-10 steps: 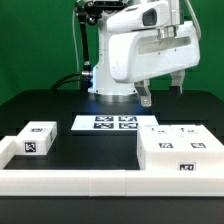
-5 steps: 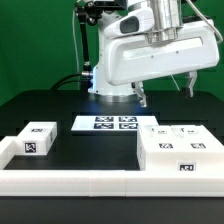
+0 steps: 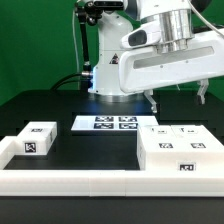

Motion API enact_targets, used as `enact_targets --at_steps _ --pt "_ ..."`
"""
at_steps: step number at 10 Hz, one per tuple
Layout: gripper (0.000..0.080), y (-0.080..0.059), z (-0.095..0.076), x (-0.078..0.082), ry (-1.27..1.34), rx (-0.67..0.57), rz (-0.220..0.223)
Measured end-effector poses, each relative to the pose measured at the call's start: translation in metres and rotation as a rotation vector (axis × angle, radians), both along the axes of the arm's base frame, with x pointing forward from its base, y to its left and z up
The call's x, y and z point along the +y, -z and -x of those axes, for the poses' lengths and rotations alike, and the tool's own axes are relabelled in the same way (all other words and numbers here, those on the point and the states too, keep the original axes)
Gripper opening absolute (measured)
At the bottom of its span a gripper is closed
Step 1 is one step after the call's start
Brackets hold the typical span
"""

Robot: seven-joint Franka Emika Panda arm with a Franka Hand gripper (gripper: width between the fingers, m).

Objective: Assemble cabinet

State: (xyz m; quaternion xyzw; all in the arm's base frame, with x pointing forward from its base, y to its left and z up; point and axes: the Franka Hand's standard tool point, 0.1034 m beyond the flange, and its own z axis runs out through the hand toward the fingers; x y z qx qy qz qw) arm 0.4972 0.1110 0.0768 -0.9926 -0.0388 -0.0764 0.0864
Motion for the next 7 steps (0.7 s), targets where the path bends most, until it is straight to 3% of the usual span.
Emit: enact_targets --at_steps 1,4,7 --pt "0.0649 0.005 0.004 -0.009 -0.053 -0.025 0.011" --pt "0.0649 0.004 0.003 -0.009 -0.051 -0.018 0.010" --pt "0.0649 0.012 0.012 -0.040 0.001 -0.008 0.033"
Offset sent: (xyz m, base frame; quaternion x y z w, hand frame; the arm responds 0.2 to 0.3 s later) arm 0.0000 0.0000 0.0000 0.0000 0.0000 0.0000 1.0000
